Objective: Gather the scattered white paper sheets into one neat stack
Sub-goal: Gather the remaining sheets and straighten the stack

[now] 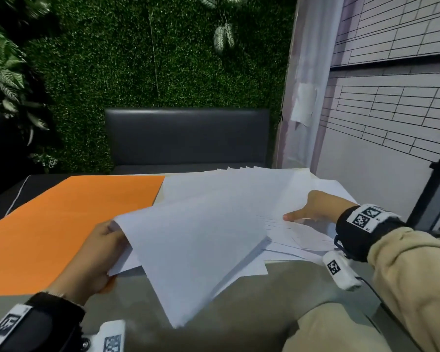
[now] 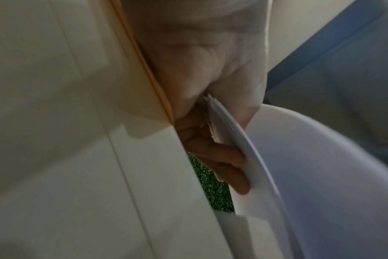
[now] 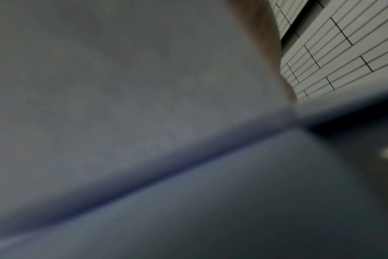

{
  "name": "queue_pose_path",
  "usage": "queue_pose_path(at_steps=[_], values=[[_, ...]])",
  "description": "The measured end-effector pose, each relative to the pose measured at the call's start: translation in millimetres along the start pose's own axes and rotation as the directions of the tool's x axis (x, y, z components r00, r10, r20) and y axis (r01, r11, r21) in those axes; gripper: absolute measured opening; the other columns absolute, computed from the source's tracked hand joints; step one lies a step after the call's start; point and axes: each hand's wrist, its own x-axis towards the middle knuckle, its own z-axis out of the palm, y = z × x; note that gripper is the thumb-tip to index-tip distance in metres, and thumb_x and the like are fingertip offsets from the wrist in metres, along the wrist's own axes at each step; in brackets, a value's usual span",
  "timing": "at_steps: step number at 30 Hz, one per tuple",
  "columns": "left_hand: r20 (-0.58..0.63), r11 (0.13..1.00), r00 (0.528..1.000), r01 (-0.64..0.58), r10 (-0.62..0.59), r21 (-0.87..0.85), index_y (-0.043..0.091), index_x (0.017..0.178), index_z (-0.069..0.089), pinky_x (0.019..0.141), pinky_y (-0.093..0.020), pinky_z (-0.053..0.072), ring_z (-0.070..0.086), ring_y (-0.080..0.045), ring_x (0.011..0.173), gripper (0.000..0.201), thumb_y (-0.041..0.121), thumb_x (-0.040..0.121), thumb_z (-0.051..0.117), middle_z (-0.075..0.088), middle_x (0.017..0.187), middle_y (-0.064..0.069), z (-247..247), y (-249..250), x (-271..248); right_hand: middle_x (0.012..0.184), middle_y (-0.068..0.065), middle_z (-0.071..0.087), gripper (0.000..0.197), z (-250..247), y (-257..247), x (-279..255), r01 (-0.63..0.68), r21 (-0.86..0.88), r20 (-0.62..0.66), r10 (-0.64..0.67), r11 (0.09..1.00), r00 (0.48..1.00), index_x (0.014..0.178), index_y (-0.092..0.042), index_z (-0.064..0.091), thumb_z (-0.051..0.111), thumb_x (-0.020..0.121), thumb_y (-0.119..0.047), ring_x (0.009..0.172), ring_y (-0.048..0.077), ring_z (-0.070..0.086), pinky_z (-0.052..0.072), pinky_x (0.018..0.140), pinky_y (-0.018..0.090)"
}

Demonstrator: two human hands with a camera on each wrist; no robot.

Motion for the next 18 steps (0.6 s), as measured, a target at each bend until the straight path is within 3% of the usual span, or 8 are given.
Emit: queue_pose_path(at_steps=[1,3,5,7,9,12,15,18], values=[[-0.006,0.999,1.0,0.024,-0.024,-0.031,0.004,0.109,0.082,0.09,-0.056,0.064,0.083,-0.037,0.091,0.027,0.0,0.108,0.056,0.084,0.106,-0.02,2,3,-1,0.081,0.0,0.07,0.052,1,3,4,-0.018,0.096,0.018,0.016,0.995,1.0,0.086,-0.014,0.07,0.089,0.073,-0.061,0.079,0.015,0.061,0.04,0.06,0.021],[-0.002,0.992,0.998,0.059,-0.06,-0.11,0.003,0.113,0.08,0.076,-0.049,0.068,0.084,-0.036,0.089,0.023,0.005,0.108,0.058,0.085,0.107,-0.019,0,5,1,0.089,0.002,0.07,0.048,2,8,9,-0.044,0.211,0.008,0.044,0.976,0.999,0.093,-0.015,0.07,0.095,0.07,-0.05,0.087,0.02,0.062,0.048,0.064,0.022],[-0.022,0.982,0.995,0.088,-0.093,-0.167,0.006,0.114,0.079,0.065,-0.041,0.067,0.084,-0.03,0.083,0.021,0.015,0.109,0.061,0.084,0.109,-0.019,-5,1,6,0.096,0.004,0.071,0.06,6,15,19,-0.06,0.181,-0.01,0.063,0.982,0.998,0.097,-0.016,0.069,0.093,0.065,-0.06,0.095,0.024,0.063,0.052,0.082,0.029],[-0.04,0.972,0.991,0.118,-0.129,-0.203,0.009,0.109,0.076,0.082,-0.044,0.065,0.083,-0.025,0.08,0.026,0.033,0.109,0.065,0.082,0.107,-0.016,-12,-2,10,0.095,0.005,0.071,0.067,10,18,24,-0.091,0.171,-0.023,0.097,0.981,0.995,0.099,-0.015,0.068,0.092,0.062,-0.066,0.093,0.026,0.065,0.056,0.091,0.036],[-0.015,0.968,0.988,0.147,-0.153,-0.202,0.009,0.103,0.072,0.102,-0.049,0.057,0.08,-0.024,0.084,0.038,0.047,0.103,0.071,0.081,0.103,-0.008,-15,-7,14,0.093,0.005,0.071,0.073,9,19,25,-0.089,0.175,-0.05,0.099,0.981,0.994,0.101,-0.014,0.068,0.093,0.058,-0.068,0.09,0.026,0.067,0.059,0.09,0.038],[-0.005,0.966,0.991,0.127,-0.131,-0.223,0.013,0.114,0.076,0.084,-0.041,0.059,0.084,-0.019,0.081,0.025,0.032,0.109,0.062,0.087,0.104,-0.004,-7,-4,9,0.089,0.003,0.071,0.084,7,19,26,-0.095,0.188,-0.064,0.109,0.978,0.992,0.1,-0.017,0.066,0.096,0.042,-0.071,0.084,0.022,0.067,0.06,0.079,0.035],[-0.065,0.974,0.993,0.083,-0.099,-0.21,0.014,0.124,0.075,0.071,-0.035,0.062,0.083,-0.015,0.079,0.027,0.032,0.11,0.061,0.086,0.108,-0.001,-3,-1,7,0.093,0.003,0.072,0.086,2,20,27,-0.103,0.295,-0.11,0.14,0.95,0.984,0.105,-0.025,0.061,0.107,0.035,-0.046,0.083,0.026,0.072,0.066,0.074,0.042],[-0.11,0.982,0.992,0.038,-0.059,-0.184,0.018,0.125,0.075,0.078,-0.032,0.062,0.083,-0.008,0.092,0.024,0.029,0.112,0.058,0.085,0.115,0.007,-2,-3,6,0.095,0.007,0.071,0.081,-1,20,25,-0.098,0.408,-0.055,0.132,0.907,0.99,0.115,-0.02,0.061,0.108,0.049,-0.021,0.083,0.029,0.068,0.063,0.067,0.038]])
